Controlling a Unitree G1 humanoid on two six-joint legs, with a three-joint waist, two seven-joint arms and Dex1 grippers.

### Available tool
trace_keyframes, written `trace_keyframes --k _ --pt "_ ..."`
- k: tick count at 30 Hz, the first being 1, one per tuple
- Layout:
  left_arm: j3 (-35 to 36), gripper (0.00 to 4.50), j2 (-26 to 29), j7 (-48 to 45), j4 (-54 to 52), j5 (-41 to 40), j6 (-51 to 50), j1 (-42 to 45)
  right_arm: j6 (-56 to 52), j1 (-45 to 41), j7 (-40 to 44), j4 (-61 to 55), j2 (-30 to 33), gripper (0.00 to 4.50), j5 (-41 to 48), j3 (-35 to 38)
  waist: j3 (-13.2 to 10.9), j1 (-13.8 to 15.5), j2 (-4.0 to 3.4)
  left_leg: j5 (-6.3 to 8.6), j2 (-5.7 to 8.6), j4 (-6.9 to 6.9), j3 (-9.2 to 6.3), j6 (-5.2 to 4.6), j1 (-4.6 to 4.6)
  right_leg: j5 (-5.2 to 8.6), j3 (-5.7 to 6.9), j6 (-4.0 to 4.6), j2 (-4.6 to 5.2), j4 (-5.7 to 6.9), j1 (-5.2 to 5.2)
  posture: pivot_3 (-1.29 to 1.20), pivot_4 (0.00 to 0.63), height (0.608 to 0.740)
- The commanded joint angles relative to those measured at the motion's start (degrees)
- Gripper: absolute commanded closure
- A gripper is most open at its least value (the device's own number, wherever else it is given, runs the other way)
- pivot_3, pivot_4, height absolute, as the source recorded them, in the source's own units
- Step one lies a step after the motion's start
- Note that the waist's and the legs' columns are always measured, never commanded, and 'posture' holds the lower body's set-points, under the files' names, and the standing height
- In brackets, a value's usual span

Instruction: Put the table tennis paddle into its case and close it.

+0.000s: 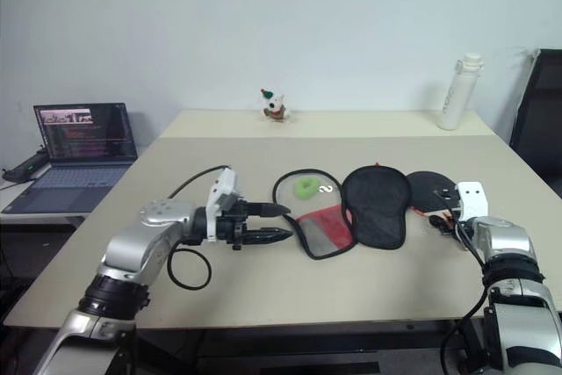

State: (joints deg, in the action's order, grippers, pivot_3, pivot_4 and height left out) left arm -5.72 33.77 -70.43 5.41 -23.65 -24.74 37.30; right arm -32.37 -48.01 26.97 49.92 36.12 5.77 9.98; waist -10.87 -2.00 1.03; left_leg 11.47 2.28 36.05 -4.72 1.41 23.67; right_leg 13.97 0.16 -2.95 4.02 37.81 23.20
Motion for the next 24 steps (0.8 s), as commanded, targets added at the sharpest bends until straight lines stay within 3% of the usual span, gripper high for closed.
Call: trace_keyframes --k 1,6,10,14,18,21,24 --pt "1.66 1.57 0.92 0.43 -1.98 -0.47 0.41 -0.17 1.20 -0.11 -1.43 1.24 0.92 1.85 -0.21 0.73 0.00 0.00 0.00 0.00 0.00 0.00 0.00 0.00 0.00 0.00 0.00 0.00 0.00 0.00 0.00 0.00 0.150 0.740" --pt "1.84 1.57 1.15 0.62 -1.99 -0.52 0.38 -0.34 4.05 -0.51 -6.65 0.55 2.51 3.32 0.26 3.57 0.00 0.11 0.00 0.00 0.00 0.00 0.00 0.00 0.00 -0.01 -0.03 0.01 0.00 0.01 0.00 0.00 0.150 0.740" --pt "2.14 1.57 1.41 0.95 -1.97 -0.66 0.33 -0.63 3.82 -2.01 -10.49 -2.57 5.04 3.41 1.47 6.97 -0.07 0.30 -0.12 0.00 0.00 -0.02 0.00 0.00 0.10 -0.03 -0.06 0.05 0.07 -0.01 0.06 0.00 0.150 0.740" --pt "2.41 1.57 1.69 1.07 -2.35 -0.96 0.27 -1.21 -3.29 -1.44 -12.33 -14.19 5.36 3.41 4.42 10.18 -0.13 0.07 -0.22 0.01 0.00 -0.11 0.08 -0.01 0.14 -0.02 -0.13 0.03 0.08 -0.06 0.13 0.00 0.150 0.740" --pt "2.75 1.57 2.03 0.85 -2.37 -1.12 0.25 -1.53 -19.59 3.50 -15.28 -37.82 -1.24 3.41 10.67 12.05 -0.13 -0.76 -0.22 0.01 -0.04 -0.17 0.10 -0.01 0.10 0.00 -0.15 0.04 -0.03 0.02 0.21 0.00 0.150 0.740" --pt "2.90 1.57 2.52 0.54 -2.20 -1.11 0.26 -1.67 -31.92 6.77 -20.62 -54.62 -11.51 3.41 15.29 13.24 -0.13 -1.19 -0.22 0.01 -0.22 -0.14 -0.01 -0.01 0.04 0.01 -0.12 0.03 -0.27 0.16 0.21 0.00 0.150 0.740" --pt "2.88 1.57 2.71 0.43 -1.83 -1.07 0.23 -1.46 -38.80 8.02 -26.27 -64.00 -22.42 3.41 16.66 13.79 -0.15 -1.09 -0.25 0.01 -0.85 -0.10 -0.01 -0.01 -0.01 0.03 -0.14 0.04 -0.57 0.20 0.22 0.00 0.150 0.740"
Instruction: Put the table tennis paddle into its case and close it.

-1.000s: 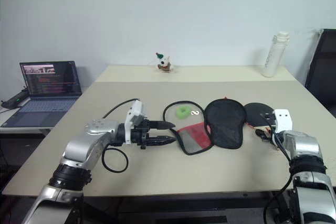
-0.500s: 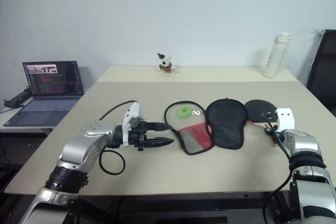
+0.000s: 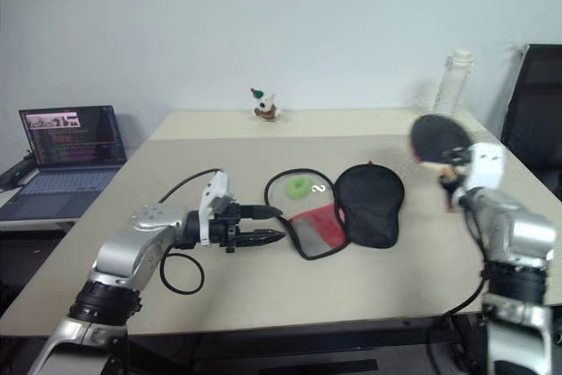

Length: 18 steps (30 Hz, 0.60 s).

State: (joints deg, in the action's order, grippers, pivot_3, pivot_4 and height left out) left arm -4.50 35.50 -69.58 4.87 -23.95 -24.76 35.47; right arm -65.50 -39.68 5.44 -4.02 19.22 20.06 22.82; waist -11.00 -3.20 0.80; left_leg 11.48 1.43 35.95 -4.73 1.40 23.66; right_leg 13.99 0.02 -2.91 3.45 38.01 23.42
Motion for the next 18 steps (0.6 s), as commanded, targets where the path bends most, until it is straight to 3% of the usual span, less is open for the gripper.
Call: trace_keyframes --k 1,6,18 --pt "1.60 1.57 0.96 -0.39 -1.20 -0.73 0.24 0.45 -6.68 -0.14 -6.00 -11.52 -8.11 3.41 2.30 0.78 -0.04 0.24 -0.07 0.00 -0.06 0.01 0.00 0.00 0.00 -0.01 0.00 0.03 -0.08 0.02 0.01 0.00 0.150 0.740" --pt "1.22 1.57 0.83 -0.23 -1.36 -0.60 0.13 0.59 -6.28 2.45 -8.03 -12.27 -14.16 3.41 0.85 -3.38 -0.04 1.51 -0.07 0.00 -0.04 0.03 0.09 0.01 0.07 -0.06 -0.07 0.09 -0.08 -0.11 0.06 0.00 0.150 0.740" --pt "1.54 1.57 0.82 0.61 -2.64 -0.87 -0.35 -0.17 9.37 0.94 -5.78 5.78 -11.73 3.41 -5.32 -10.33 -0.05 1.21 -0.08 0.00 -0.06 -0.01 0.18 0.01 0.08 -0.20 -0.12 0.34 -0.31 -0.11 0.16 0.00 0.150 0.740"
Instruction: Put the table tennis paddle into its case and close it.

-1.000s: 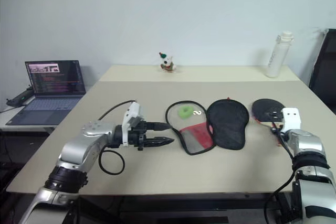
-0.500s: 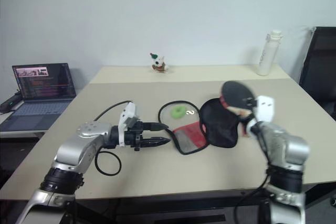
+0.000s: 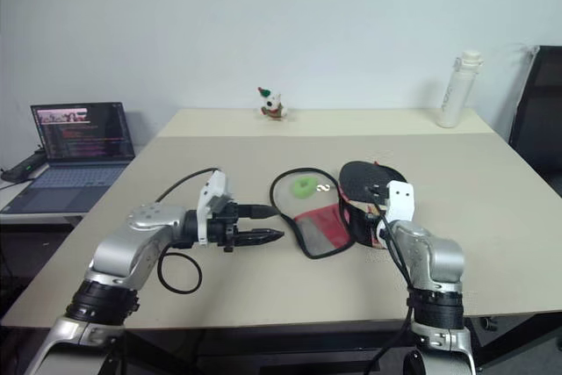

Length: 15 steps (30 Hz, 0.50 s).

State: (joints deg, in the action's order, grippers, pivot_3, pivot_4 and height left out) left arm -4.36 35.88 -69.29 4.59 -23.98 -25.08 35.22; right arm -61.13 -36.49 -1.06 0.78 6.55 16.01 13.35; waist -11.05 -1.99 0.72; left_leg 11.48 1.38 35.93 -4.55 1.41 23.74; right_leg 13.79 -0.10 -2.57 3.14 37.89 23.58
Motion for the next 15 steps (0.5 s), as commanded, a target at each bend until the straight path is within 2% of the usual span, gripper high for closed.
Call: trace_keyframes --k 1,15 --pt "1.44 1.57 0.43 0.41 -2.39 -0.85 -0.07 0.05 5.76 -2.44 0.77 1.93 1.05 3.41 -1.47 -1.04 0.00 -0.01 0.00 0.00 0.00 0.00 0.01 0.00 0.00 0.00 -0.01 0.01 0.00 0.01 0.01 0.00 0.150 0.740" --pt "1.59 1.57 0.43 0.95 -3.16 -0.92 -0.16 -0.75 9.59 -2.74 -0.69 7.96 1.33 3.41 -4.47 -2.25 0.00 0.00 0.01 0.00 -0.03 0.01 0.05 0.00 -0.01 0.00 -0.09 0.00 0.00 0.01 0.01 0.00 0.150 0.740"
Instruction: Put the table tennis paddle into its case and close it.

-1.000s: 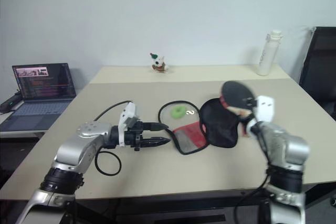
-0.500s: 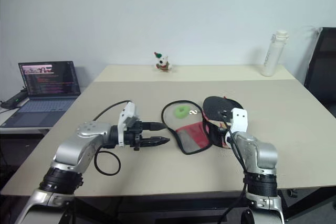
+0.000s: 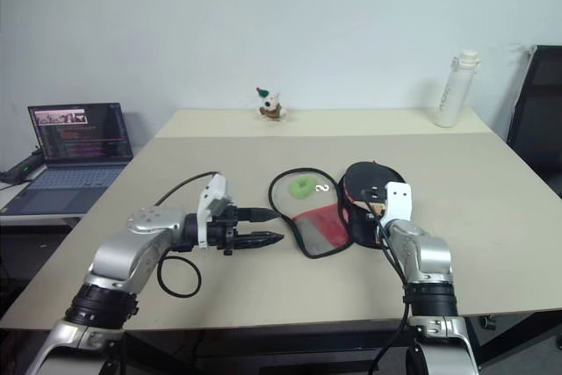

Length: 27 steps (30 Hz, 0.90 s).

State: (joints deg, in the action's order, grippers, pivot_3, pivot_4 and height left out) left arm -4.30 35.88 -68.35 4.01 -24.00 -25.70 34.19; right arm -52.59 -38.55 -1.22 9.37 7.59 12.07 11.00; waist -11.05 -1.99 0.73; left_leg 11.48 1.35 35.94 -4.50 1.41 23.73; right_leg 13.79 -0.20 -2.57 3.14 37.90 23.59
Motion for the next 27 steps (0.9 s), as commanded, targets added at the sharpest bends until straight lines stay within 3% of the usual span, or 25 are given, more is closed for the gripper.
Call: trace_keyframes --k 1,4,14,16,19,23,27 --pt "1.51 1.57 0.44 0.06 -2.63 -0.92 0.45 0.24 0.76 -0.60 -0.74 -0.73 0.16 3.41 -0.54 0.16 0.00 0.01 0.00 0.00 0.00 0.00 0.00 0.00 0.00 0.00 0.00 0.00 0.00 0.00 0.00 0.00 0.150 0.740" --pt "1.46 1.57 0.41 0.17 -2.72 -0.94 0.46 0.12 0.71 -0.30 -0.93 -1.12 -0.35 3.41 -0.28 0.16 0.00 0.01 0.00 0.00 0.00 0.00 0.00 0.00 -0.01 0.00 -0.01 0.00 0.00 0.01 0.00 0.00 0.150 0.740" --pt "1.79 1.57 0.21 2.57 -0.74 0.61 1.37 -0.44 -4.44 2.97 0.88 -12.51 -1.55 0.05 1.41 -3.09 0.00 0.01 0.00 0.00 -0.02 -0.01 0.02 0.00 -0.02 0.01 -0.04 -0.01 0.00 0.00 0.00 0.00 0.150 0.740" --pt "1.75 1.57 0.11 4.62 1.54 2.53 2.95 -0.25 -9.00 4.77 5.05 -20.28 0.16 0.02 4.67 -5.20 0.00 0.04 0.00 0.00 -0.04 -0.01 0.01 0.00 -0.02 0.02 -0.04 -0.02 0.00 0.00 0.01 0.00 0.150 0.740" --pt "1.43 1.57 -0.73 9.52 7.72 6.70 6.29 1.14 -14.87 7.88 12.66 -31.20 7.88 0.02 8.99 -8.22 0.00 0.09 0.00 0.00 -0.04 -0.01 0.00 0.00 -0.01 0.13 -0.04 -0.21 0.00 -0.01 0.01 0.00 0.150 0.740" --pt "0.40 1.57 -2.04 11.81 15.44 10.26 9.80 3.59 -19.65 10.51 20.51 -39.39 16.00 0.02 15.61 -5.87 0.03 0.27 0.06 0.01 -0.02 0.02 -0.07 0.00 -0.01 0.14 0.08 -0.24 0.02 -0.09 -0.06 0.00 0.150 0.740" --pt "-1.69 2.41 -3.69 13.54 24.14 14.90 13.08 7.06 -20.33 10.75 24.17 -41.64 21.58 0.00 18.04 -4.62 0.04 0.31 0.08 0.01 -0.01 0.02 -0.08 0.00 0.02 0.14 0.12 -0.24 0.02 -0.11 -0.06 0.00 0.150 0.740"
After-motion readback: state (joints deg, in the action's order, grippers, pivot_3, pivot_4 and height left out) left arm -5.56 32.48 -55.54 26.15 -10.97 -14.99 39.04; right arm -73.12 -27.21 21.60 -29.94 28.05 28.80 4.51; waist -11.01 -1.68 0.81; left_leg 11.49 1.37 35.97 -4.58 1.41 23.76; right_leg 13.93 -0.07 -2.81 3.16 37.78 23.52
